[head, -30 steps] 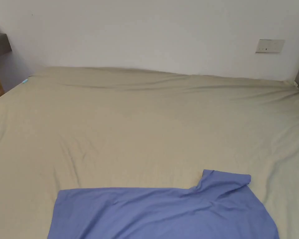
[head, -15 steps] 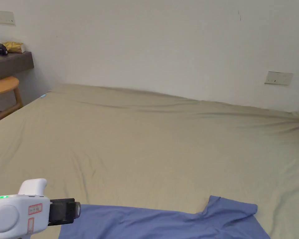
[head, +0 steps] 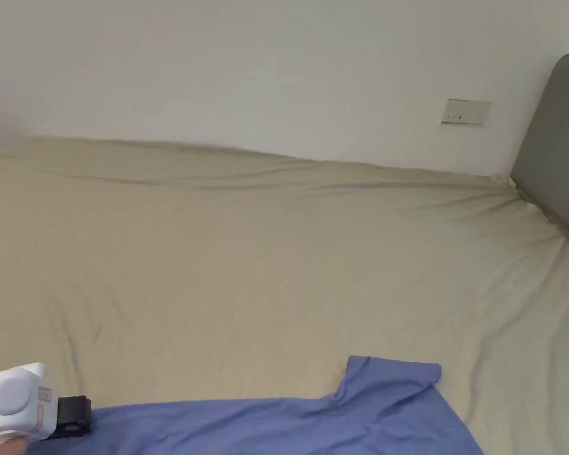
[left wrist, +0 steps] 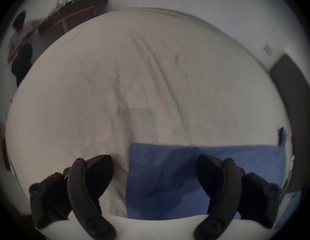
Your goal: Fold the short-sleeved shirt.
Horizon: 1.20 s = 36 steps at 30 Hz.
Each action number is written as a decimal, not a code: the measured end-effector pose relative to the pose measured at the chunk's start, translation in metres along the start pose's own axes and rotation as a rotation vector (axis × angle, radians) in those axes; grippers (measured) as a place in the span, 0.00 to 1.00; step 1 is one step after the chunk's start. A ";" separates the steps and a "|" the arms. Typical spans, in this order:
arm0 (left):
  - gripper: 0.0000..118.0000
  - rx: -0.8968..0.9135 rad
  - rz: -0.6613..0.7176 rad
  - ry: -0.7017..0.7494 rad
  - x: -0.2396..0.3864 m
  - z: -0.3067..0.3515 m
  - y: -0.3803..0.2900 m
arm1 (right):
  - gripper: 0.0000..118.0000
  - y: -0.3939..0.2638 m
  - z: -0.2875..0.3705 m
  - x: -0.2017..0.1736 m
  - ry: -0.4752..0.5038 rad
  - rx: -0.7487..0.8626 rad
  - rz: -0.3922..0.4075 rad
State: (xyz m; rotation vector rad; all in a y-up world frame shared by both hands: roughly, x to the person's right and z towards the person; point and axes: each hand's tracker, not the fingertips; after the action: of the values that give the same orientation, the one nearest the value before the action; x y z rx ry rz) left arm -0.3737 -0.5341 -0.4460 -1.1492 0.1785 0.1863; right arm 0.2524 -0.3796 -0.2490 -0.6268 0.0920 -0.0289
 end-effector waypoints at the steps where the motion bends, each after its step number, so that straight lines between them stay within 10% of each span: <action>1: 0.85 0.041 -0.057 -0.010 0.005 0.001 -0.003 | 0.69 0.005 -0.012 -0.001 -0.002 -0.016 0.008; 5: 0.57 0.062 -0.100 0.007 0.013 0.021 -0.007 | 0.69 0.026 -0.063 0.000 0.048 -0.045 -0.010; 7: 0.01 0.112 -0.150 -0.025 0.019 0.039 -0.008 | 0.69 0.038 -0.090 0.001 0.059 -0.070 -0.054; 21: 0.01 0.231 -0.126 -0.156 0.031 0.106 -0.019 | 0.79 0.054 -0.294 0.003 -0.011 -0.431 -0.016; 22: 0.01 0.238 -0.140 -0.162 0.033 0.108 -0.018 | 0.66 0.051 -0.300 0.002 -0.021 -0.433 -0.024; 24: 0.01 0.235 -0.152 -0.172 0.034 0.113 -0.018 | 0.04 0.041 -0.309 -0.003 -0.100 -0.554 0.008; 31: 0.01 0.238 -0.128 -0.204 0.022 0.106 -0.014 | 0.03 0.044 -0.276 -0.010 -0.031 -0.472 0.022; 36: 0.01 0.266 -0.139 -0.344 0.016 0.136 -0.025 | 0.03 0.070 -0.217 0.005 0.130 -0.336 -0.177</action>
State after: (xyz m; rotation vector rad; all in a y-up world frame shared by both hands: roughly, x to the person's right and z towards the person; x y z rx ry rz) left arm -0.3460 -0.4180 -0.3735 -0.8461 -0.1771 0.2264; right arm 0.2367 -0.4498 -0.4658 -0.9675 0.1696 -0.2290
